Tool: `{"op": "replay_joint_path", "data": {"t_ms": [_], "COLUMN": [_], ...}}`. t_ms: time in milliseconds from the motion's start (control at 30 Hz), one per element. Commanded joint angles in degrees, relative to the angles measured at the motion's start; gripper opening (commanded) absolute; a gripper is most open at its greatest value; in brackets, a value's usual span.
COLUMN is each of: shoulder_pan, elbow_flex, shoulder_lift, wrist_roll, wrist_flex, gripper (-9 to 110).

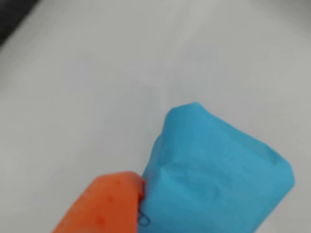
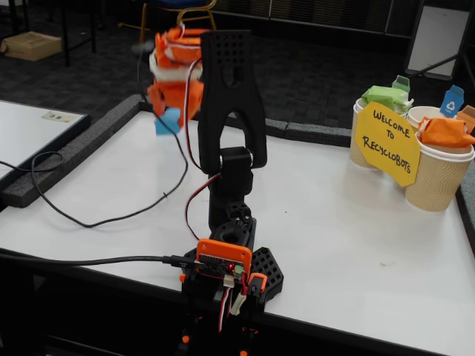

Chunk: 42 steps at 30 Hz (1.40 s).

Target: Sort rubbish by color.

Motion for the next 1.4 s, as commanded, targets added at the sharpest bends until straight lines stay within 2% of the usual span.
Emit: {"op": "replay_joint_path", "data": {"t_ms": [0,367,567,733,967,1200,1367], "shoulder_pan": [5.3,27.3,35.5,38.0,44.0,54.4,55.5], "elbow_flex": [3.6,29.4,41.8,48.7,50.6,54.3,57.0], "shoulder_lift": [27.8,61.0,78.4,91.1,97.2,104.6,112.5], "wrist_roll": [1.1,2.9,6.2,10.4,22.1,24.0,24.3], "wrist_flex": [1.1,-3.2,-4.9,-2.5,1.2,2.1,7.2], "gripper": [0,0,0,0,0,0,0]}}
